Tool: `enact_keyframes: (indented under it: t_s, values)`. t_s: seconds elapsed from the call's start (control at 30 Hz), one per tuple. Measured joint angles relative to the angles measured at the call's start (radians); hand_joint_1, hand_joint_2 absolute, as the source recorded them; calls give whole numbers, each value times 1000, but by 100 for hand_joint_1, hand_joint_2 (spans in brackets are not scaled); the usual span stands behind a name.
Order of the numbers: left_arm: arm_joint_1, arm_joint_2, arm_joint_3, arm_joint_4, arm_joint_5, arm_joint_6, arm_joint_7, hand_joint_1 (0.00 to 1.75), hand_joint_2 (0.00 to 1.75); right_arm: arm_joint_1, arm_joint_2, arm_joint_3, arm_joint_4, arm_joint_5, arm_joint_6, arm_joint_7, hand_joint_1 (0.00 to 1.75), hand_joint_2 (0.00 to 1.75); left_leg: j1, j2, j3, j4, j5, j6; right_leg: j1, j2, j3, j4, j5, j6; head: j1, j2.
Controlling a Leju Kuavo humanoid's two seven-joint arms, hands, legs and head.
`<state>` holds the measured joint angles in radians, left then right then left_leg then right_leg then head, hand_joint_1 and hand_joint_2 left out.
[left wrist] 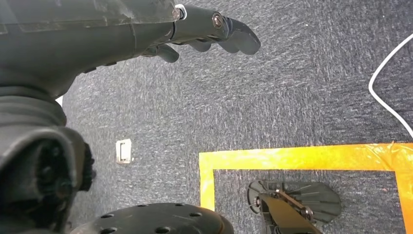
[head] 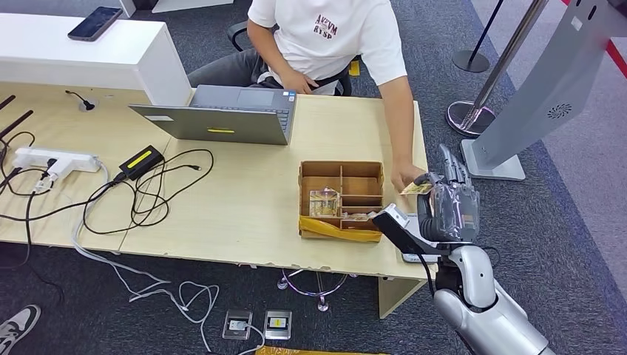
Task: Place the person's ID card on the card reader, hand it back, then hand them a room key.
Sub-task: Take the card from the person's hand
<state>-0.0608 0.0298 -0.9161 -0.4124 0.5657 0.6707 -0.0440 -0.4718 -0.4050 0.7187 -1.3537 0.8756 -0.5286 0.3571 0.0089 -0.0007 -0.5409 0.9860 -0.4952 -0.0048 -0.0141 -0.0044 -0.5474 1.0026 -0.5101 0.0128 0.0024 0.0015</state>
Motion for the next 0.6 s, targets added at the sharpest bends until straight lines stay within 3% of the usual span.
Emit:
enact_keyframes:
  t_s: [0.6]
  values:
    - [5, 2, 5, -5, 17, 0, -7, 0, 0, 124, -53, -90, 35, -46, -41, 20, 175, 175, 0, 0, 0, 0, 0, 0, 0, 0, 0, 0, 0, 0, 0, 0]
